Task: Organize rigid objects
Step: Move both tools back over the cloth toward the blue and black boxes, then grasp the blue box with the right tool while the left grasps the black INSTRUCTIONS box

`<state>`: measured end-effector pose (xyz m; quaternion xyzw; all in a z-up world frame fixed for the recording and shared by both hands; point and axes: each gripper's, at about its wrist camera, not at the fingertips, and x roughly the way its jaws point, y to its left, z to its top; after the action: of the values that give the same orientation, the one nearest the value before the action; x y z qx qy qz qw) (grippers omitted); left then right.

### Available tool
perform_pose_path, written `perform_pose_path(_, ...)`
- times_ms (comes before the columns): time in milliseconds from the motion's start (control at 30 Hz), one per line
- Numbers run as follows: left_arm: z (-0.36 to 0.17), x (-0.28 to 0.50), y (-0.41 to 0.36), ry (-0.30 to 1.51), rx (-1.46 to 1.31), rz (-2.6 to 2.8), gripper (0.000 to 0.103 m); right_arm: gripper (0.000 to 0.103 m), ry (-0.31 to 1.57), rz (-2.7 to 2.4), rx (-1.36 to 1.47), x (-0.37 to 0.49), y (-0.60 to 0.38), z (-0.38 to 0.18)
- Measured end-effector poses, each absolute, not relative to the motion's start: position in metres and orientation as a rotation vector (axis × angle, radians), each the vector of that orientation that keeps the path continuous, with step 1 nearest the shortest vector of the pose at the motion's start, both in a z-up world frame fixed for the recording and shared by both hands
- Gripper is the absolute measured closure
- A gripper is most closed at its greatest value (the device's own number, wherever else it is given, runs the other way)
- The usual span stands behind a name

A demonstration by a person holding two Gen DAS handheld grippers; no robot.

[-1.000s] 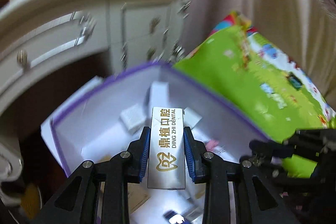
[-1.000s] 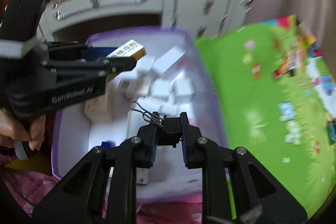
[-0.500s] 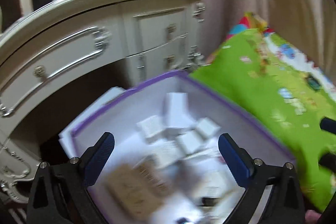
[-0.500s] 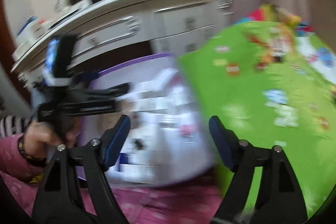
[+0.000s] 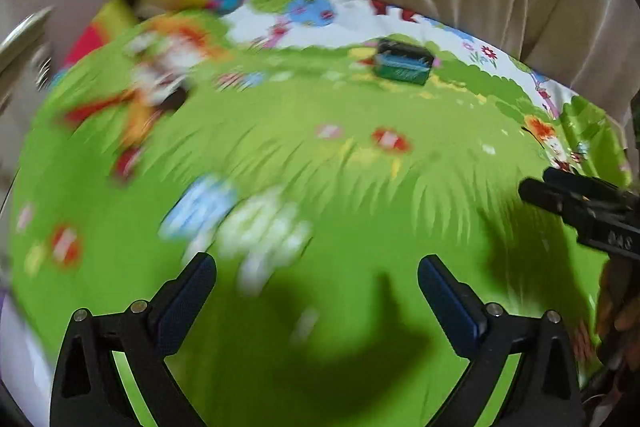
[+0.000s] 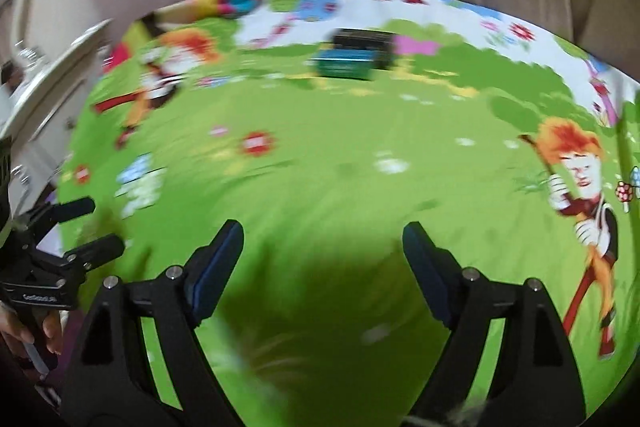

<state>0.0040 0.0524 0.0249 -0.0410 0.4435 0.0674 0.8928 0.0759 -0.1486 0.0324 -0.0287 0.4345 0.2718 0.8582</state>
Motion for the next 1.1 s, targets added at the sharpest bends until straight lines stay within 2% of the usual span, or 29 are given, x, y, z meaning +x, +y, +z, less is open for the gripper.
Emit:
perform_pose_path(167, 0.011, 0.064, 0.044, 0.886, 0.045, 0.252, 0.001, 0.019, 0.95, 0.506, -0.036, 0.136, -0.164, 0.011)
perform_pose_path(300, -0.002, 0.068, 0.078, 0.933, -0.138, 0.228, 0.0, 0.019, 0.958, 0.598, 0.002, 0.178, -0.148, 0.006)
perform_pose_path(400, 0.002, 0.061, 0.092, 0.893, -0.227, 0.215, 0.0, 0.019, 0.965, 0.693, -0.062, 0.201, -0.116, 0.001)
perform_pose_path(500, 0.001, 0.061, 0.089, 0.909, -0.197, 0.226, 0.0, 0.014, 0.969, 0.742, -0.115, 0.228, -0.089, -0.006)
perform_pose_path(833, -0.001, 0.066, 0.087, 0.912, -0.194, 0.23, 0.0, 0.012, 0.919, 1.016, -0.395, 0.283, -0.023, -0.014)
perform_pose_path(867, -0.001, 0.066, 0.087, 0.913, -0.192, 0.231, 0.0, 0.014, 0.91, 1.035, -0.41, 0.283, -0.022, -0.015)
perform_pose_path(933, -0.002, 0.067, 0.087, 0.916, -0.186, 0.235, 0.0, 0.036, 0.875, 1.05, -0.441, 0.279, -0.024, -0.015)
perform_pose_path(967, -0.002, 0.067, 0.087, 0.917, -0.183, 0.237, 0.0, 0.06, 0.857, 1.047, -0.45, 0.276, -0.028, -0.013)
perform_pose_path(1000, -0.002, 0.067, 0.086, 0.92, -0.179, 0.24, 0.0, 0.066, 0.858, 1.054, -0.431, 0.272, -0.036, -0.012)
perform_pose_path(1100, -0.004, 0.07, 0.082, 0.935, -0.149, 0.256, 0.0, 0.066, 0.82, 1.003, -0.425, 0.242, -0.069, -0.014)
